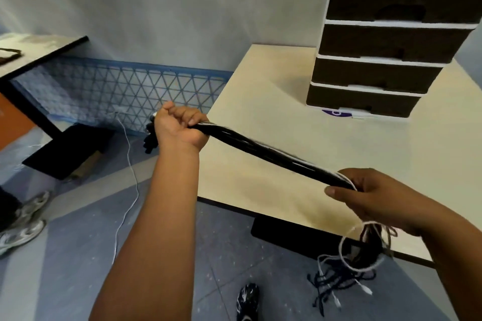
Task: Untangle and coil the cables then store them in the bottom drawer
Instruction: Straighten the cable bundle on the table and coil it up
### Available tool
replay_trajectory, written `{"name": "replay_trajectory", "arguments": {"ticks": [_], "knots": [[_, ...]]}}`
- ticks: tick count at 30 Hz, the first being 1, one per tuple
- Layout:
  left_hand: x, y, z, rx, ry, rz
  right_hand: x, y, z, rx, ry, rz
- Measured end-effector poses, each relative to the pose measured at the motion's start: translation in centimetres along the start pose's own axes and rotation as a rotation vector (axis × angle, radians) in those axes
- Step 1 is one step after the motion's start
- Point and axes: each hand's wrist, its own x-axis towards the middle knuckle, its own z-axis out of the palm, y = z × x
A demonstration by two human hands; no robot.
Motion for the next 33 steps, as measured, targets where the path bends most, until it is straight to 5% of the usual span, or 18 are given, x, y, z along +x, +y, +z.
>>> {"name": "replay_trajectory", "arguments": {"ticks": [14, 19, 25, 33], "knots": [[13.4, 2.5, -7.1, 0.230, 0.277, 0.006, 15.1, -1.1, 3.7, -0.434, 0.278, 0.345], [15.2, 4.5, -7.2, 0.313, 0.331, 0.050, 17.0, -1.1, 4.3, -0.539, 0.367, 0.294], [16.5, 7.0, -10.9, 0.226, 0.513, -0.164, 17.6, -1.1, 6.1, -0.723, 0.430, 0.181], [14.5, 7.2, -13.0, 0.577, 0.357, -0.466, 17.8, -0.9, 6.5, -0.758, 0.445, 0.177]]}}
